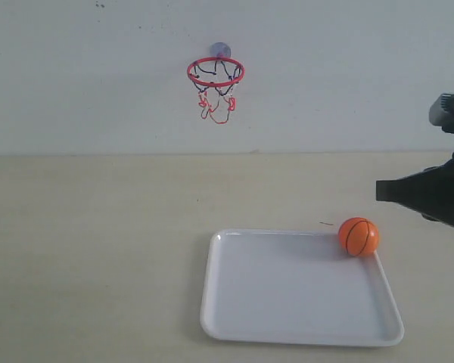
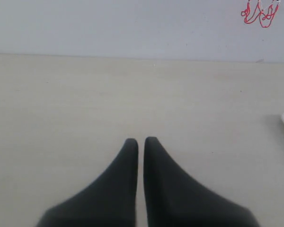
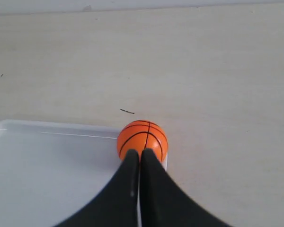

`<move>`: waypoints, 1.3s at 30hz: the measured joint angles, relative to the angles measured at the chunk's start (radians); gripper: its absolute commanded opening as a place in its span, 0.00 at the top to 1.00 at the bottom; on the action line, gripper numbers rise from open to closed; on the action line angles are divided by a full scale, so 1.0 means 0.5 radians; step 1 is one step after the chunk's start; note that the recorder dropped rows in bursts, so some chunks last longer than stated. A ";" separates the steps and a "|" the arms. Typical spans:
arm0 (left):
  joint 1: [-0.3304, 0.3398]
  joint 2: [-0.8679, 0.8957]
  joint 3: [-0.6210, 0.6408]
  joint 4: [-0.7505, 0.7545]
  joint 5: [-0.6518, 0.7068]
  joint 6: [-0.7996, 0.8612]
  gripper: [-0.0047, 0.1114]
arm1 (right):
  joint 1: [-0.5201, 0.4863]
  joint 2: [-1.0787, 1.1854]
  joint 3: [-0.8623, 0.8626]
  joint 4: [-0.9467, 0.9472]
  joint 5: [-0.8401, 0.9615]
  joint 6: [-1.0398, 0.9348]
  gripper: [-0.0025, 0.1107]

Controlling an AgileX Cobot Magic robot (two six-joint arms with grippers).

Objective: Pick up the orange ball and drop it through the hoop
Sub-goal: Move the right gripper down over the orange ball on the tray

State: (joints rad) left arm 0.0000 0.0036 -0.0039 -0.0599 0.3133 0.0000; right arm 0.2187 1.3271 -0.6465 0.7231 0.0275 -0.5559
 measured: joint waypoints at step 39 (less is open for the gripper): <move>0.000 0.000 0.000 0.000 0.000 0.000 0.92 | 0.003 1.295 -1.673 -1.309 1.814 1.271 0.39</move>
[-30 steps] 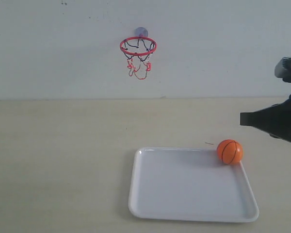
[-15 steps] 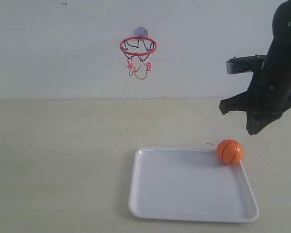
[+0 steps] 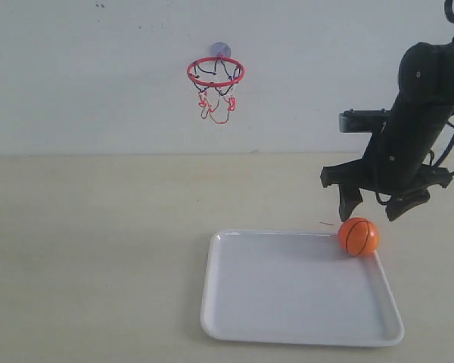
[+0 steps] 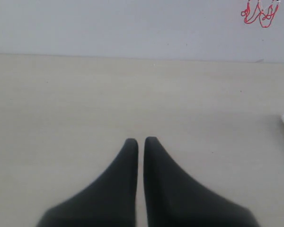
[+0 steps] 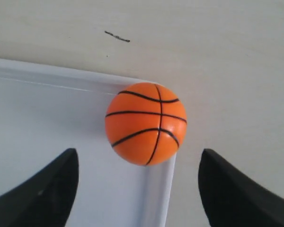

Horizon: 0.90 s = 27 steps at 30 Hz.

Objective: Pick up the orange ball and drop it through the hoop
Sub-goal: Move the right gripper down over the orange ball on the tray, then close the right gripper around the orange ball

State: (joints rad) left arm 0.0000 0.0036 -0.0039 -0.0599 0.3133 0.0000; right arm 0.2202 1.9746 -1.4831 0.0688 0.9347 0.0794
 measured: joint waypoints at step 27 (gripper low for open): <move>0.000 0.000 0.000 0.000 0.000 0.000 0.92 | 0.000 0.268 -0.127 0.003 -0.095 0.128 0.98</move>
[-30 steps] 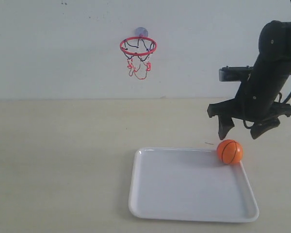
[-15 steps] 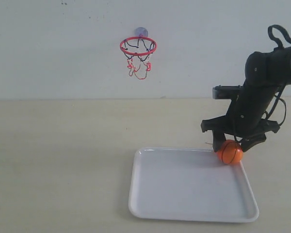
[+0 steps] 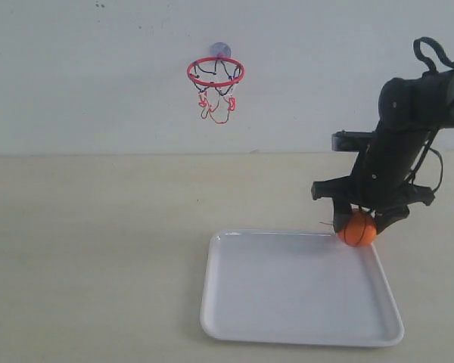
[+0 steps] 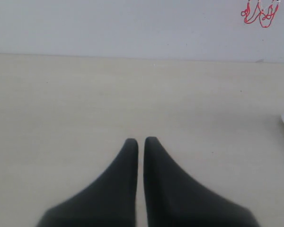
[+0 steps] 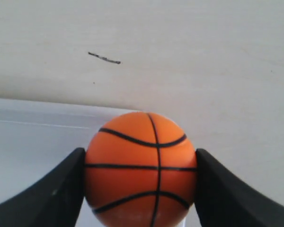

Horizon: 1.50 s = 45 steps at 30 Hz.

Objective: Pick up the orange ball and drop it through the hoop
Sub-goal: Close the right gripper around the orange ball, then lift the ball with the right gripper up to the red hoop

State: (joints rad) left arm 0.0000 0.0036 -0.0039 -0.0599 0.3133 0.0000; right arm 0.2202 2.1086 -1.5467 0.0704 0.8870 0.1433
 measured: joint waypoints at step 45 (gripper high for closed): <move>0.000 0.000 0.000 0.000 0.000 0.000 0.92 | 0.000 0.444 -0.897 3.297 -0.415 -3.867 0.98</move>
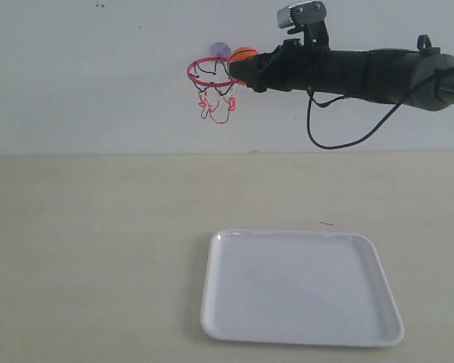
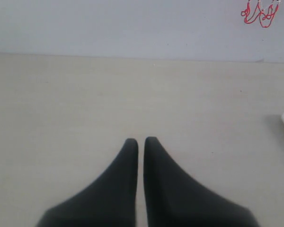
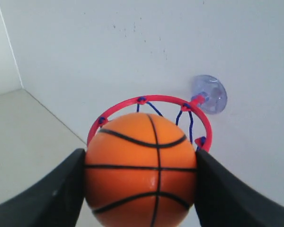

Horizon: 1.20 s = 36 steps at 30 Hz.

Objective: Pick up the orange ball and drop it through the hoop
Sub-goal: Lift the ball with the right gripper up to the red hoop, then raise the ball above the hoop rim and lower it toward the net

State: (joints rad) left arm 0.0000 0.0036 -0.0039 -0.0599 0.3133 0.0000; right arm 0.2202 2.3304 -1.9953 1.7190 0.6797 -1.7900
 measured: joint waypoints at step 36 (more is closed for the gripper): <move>0.000 0.000 0.000 0.000 0.000 0.000 0.92 | -0.092 0.501 -0.935 0.039 0.323 0.662 0.98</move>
State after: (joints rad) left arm 0.0000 0.0036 -0.0039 -0.0599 0.3133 0.0000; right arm 0.1740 2.5809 -2.4629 1.7384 0.8410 -1.4591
